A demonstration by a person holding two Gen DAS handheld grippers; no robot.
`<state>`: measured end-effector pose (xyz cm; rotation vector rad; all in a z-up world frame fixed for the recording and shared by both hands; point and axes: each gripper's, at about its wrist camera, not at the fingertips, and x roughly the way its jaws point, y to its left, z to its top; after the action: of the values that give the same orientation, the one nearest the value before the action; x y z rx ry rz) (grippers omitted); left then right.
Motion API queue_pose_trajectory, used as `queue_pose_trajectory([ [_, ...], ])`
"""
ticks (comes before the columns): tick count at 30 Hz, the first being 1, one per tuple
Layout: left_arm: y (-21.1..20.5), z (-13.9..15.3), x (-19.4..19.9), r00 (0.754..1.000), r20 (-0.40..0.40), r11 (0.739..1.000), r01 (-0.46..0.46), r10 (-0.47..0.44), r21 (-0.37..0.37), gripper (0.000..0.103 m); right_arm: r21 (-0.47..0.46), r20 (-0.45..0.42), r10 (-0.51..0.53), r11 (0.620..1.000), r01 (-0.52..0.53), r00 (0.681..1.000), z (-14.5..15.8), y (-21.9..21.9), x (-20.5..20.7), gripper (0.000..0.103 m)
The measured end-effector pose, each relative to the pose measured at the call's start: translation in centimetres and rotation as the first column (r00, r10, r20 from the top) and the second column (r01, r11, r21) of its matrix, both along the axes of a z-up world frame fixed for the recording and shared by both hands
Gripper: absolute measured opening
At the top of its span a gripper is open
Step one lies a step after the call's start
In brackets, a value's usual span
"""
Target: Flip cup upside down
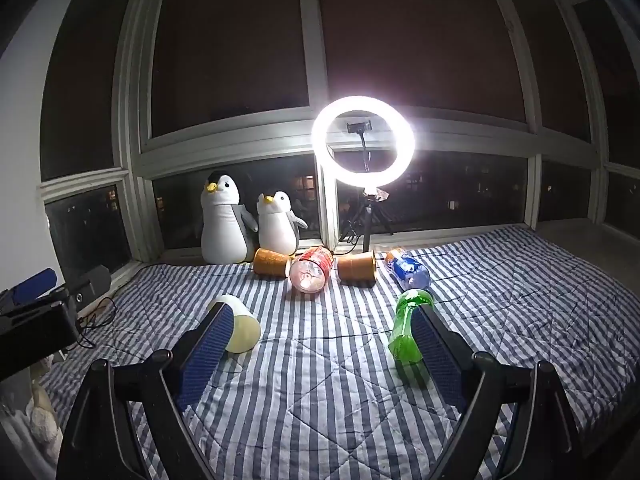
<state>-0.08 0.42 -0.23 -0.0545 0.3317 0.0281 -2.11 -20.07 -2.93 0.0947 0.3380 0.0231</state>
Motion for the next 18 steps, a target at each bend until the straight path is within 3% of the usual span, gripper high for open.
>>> queue_pose_trajectory([
  [18,-0.09,-0.57,0.31,1.000,-0.002,1.000,-0.002,0.002,0.009,0.102,-0.007,0.005,0.002,1.000,-0.002,1.000,0.14,-0.16,0.04,0.089],
])
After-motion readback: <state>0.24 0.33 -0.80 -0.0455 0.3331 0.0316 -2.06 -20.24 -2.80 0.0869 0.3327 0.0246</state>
